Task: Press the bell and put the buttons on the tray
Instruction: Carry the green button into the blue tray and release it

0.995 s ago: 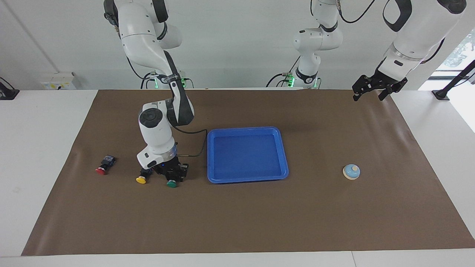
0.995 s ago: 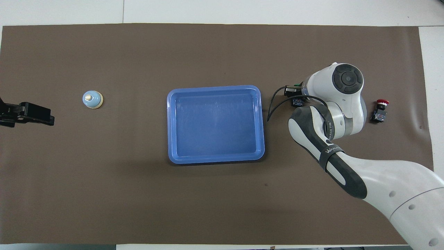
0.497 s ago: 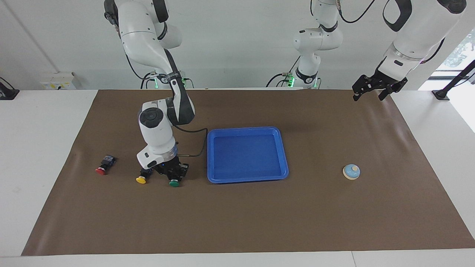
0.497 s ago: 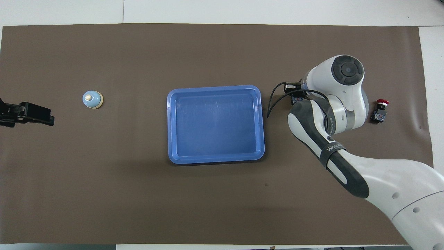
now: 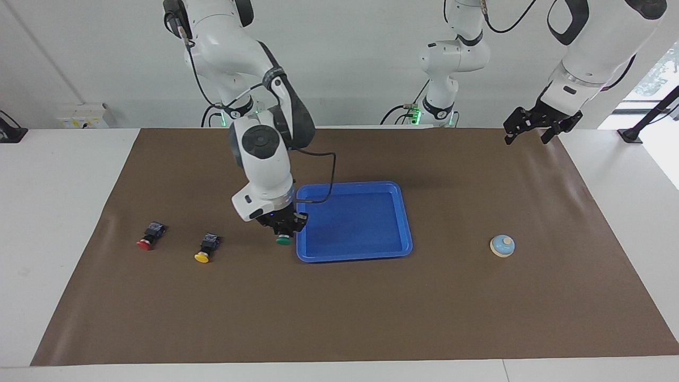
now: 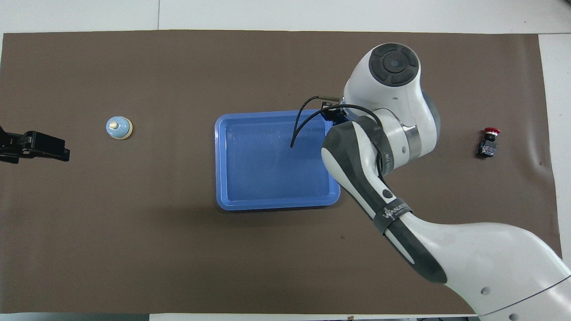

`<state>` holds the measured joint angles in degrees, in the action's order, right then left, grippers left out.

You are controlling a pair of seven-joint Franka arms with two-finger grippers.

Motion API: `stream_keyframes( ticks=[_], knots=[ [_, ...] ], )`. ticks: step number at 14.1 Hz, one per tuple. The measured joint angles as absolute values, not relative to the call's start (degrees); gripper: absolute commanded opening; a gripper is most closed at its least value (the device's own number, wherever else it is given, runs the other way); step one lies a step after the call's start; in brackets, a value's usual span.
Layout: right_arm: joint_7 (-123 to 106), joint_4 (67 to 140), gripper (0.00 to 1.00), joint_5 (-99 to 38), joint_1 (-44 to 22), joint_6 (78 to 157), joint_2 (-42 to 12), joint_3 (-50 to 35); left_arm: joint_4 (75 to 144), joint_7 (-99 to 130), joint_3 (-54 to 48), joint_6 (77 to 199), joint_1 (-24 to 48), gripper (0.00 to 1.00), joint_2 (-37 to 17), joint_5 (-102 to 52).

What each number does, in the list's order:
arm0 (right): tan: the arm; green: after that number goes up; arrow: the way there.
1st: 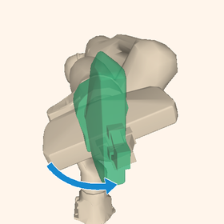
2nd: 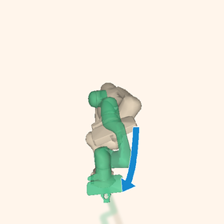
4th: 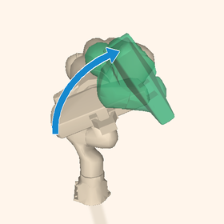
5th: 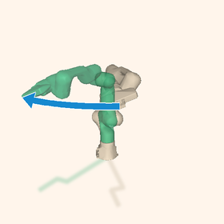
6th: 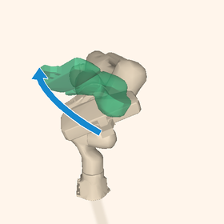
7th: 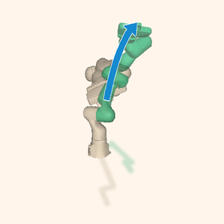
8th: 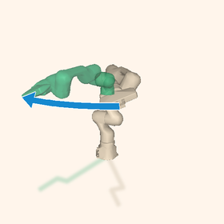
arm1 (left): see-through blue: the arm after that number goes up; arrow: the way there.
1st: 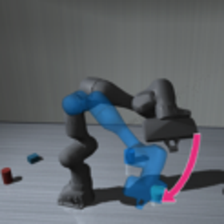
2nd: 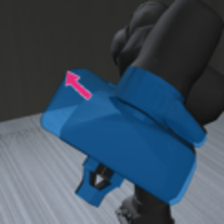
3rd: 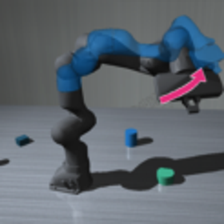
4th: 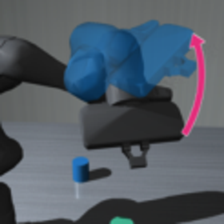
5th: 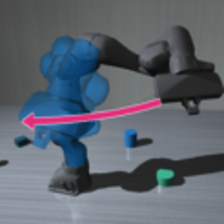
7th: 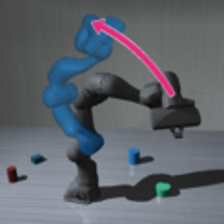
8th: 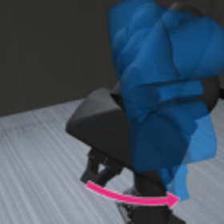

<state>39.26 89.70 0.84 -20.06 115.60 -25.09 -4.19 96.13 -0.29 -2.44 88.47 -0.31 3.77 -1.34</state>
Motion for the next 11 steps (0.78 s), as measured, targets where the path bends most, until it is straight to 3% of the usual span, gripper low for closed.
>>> stream_keyframes(
  ticks=[4,11],
  knots=[
    [46.8,91.1,0.00,0.5,-23.9,117.5,-25.5,-4.2,96.1,-0.3,-2.4,88.5,-0.3,1.00,3.8,-1.3],
    [49.5,101.7,0.00,0.4,-25.9,132.0,-26.4,-4.1,96.1,-0.3,-2.4,88.5,-0.3,1.00,3.8,-1.3]
  ],
)
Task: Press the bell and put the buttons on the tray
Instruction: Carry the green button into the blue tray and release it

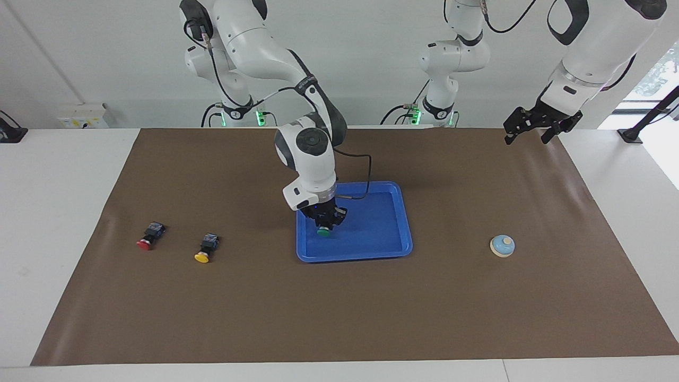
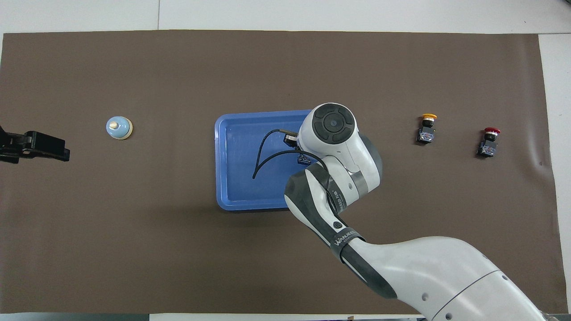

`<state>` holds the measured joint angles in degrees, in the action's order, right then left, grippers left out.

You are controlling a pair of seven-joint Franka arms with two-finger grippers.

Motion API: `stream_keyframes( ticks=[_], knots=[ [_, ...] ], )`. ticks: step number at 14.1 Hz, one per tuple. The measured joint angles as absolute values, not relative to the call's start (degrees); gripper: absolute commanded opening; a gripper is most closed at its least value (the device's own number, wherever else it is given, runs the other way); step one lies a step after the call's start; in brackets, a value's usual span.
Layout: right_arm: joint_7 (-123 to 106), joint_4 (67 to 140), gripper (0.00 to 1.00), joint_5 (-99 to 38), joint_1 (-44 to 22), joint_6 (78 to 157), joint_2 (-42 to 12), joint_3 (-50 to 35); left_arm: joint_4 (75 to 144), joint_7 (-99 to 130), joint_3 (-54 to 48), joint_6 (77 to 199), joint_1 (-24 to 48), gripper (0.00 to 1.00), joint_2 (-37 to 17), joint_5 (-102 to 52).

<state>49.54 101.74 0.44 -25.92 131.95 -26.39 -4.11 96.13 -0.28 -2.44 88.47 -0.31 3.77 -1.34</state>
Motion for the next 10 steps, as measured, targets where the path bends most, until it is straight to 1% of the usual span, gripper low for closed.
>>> stream_keyframes(
  ticks=[2,3,4,8,10],
  knots=[
    [49.6,103.7,0.00,0.4,-25.9,134.1,-26.4,-4.0,96.1,-0.3,-2.4,88.5,-0.3,1.00,3.8,-1.3],
    [49.6,104.1,0.31,0.4,-25.9,134.5,-26.4,-4.0,96.1,-0.3,-2.4,88.5,-0.3,1.00,3.8,-1.3],
    [49.7,104.2,0.99,0.4,-25.9,134.6,-26.3,-4.0,96.1,-0.3,-2.4,88.5,-0.3,1.00,3.8,-1.3],
    [52.1,104.6,1.00,0.4,-25.8,135.0,-26.2,-3.9,96.1,-0.3,-2.4,88.5,-0.3,1.00,3.8,-1.3],
    [52.5,103.9,1.00,0.4,-25.5,133.4,-25.6,-3.5,96.1,-0.3,-2.4,88.5,-0.3,1.00,3.8,-1.3]
  ],
)
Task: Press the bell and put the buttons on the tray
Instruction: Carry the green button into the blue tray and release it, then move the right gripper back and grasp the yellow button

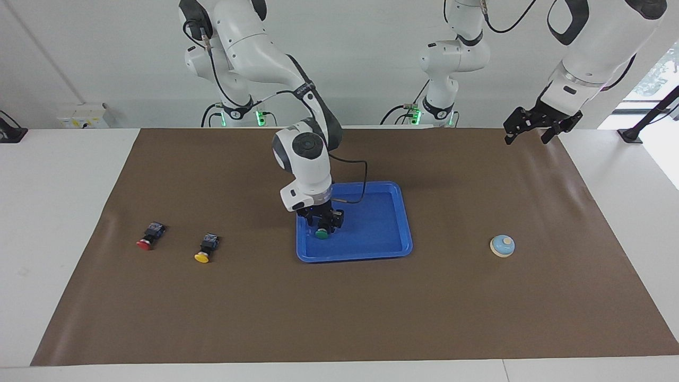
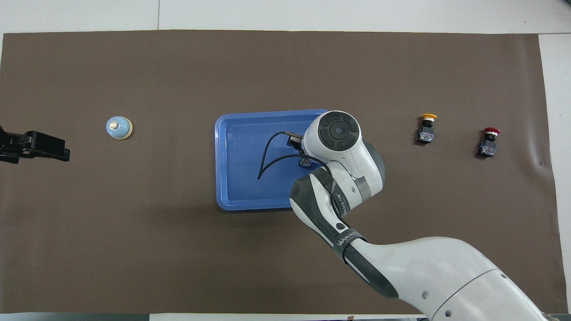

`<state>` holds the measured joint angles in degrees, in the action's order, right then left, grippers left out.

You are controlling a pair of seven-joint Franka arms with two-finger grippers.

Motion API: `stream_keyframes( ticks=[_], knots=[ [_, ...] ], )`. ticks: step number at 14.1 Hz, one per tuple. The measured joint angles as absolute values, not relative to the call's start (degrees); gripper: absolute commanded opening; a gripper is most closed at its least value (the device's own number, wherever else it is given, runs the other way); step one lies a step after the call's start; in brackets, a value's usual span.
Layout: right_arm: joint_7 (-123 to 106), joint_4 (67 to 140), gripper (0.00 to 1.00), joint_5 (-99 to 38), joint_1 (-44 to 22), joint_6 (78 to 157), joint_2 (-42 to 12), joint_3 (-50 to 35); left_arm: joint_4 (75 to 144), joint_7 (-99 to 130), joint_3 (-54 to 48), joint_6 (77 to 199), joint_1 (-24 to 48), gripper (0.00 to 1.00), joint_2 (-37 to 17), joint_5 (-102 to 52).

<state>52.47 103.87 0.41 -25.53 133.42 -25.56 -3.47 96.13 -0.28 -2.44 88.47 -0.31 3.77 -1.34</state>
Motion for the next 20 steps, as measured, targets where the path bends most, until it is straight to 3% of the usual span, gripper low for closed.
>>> stream_keyframes(
  ticks=[7,12,20],
  knots=[
    [41.8,101.0,1.00,0.5,-15.0,121.2,-18.0,-2.7,96.1,-0.3,-2.4,88.5,-0.3,1.00,3.8,-1.3],
    [25.7,102.2,1.00,1.0,-3.6,120.3,-17.8,-2.5,96.1,-0.3,-2.4,88.5,-0.3,1.00,3.8,-1.3],
    [21.3,111.4,1.00,2.2,1.3,134.0,-20.0,-2.5,96.1,-0.3,-2.4,88.5,-0.3,1.00,3.8,-1.3]
  ],
)
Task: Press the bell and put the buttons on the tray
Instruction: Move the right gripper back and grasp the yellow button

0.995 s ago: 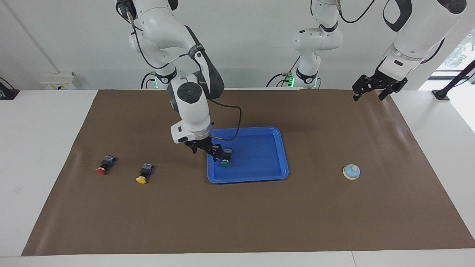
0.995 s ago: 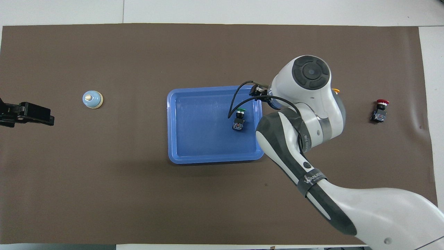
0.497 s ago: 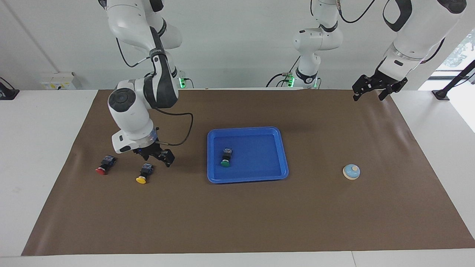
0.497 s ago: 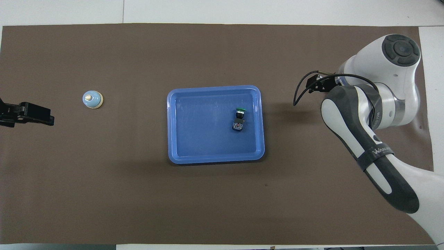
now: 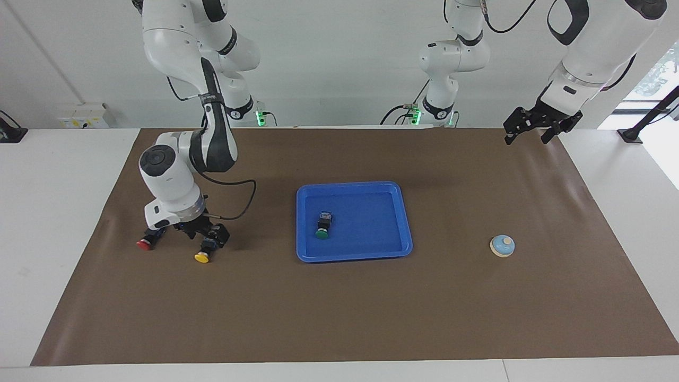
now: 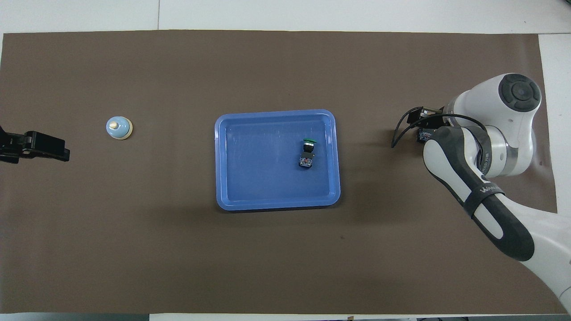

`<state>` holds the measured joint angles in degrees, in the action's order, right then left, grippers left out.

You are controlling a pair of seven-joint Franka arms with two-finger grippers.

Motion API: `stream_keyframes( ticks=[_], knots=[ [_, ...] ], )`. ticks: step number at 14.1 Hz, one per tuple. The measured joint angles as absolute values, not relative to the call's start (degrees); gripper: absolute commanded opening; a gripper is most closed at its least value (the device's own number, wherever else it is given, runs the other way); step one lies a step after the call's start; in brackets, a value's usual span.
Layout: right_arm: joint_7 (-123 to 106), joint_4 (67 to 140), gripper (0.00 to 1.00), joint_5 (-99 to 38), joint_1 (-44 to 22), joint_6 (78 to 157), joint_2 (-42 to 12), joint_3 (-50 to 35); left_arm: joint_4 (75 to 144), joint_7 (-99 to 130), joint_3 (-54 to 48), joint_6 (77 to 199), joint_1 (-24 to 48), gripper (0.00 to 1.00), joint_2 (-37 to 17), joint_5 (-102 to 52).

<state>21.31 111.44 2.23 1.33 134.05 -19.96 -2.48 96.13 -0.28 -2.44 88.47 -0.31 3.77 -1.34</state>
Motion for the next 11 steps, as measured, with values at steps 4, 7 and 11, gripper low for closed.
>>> stream_keyframes(
  ticks=[4,7,11],
  knots=[
    [21.3,112.3,0.05,2.2,1.3,136.2,-20.9,-2.5,96.1,-0.3,-2.4,88.5,-0.3,1.00,3.8,-1.3],
    [21.2,112.4,0.00,2.3,1.5,136.2,-20.8,-2.5,96.1,-0.3,-2.4,88.5,-0.3,1.00,3.8,-1.3],
    [21.0,112.3,0.00,2.3,1.5,136.0,-20.8,-2.7,96.1,-0.3,-2.4,88.5,-0.3,1.00,3.8,-1.3]
  ],
)
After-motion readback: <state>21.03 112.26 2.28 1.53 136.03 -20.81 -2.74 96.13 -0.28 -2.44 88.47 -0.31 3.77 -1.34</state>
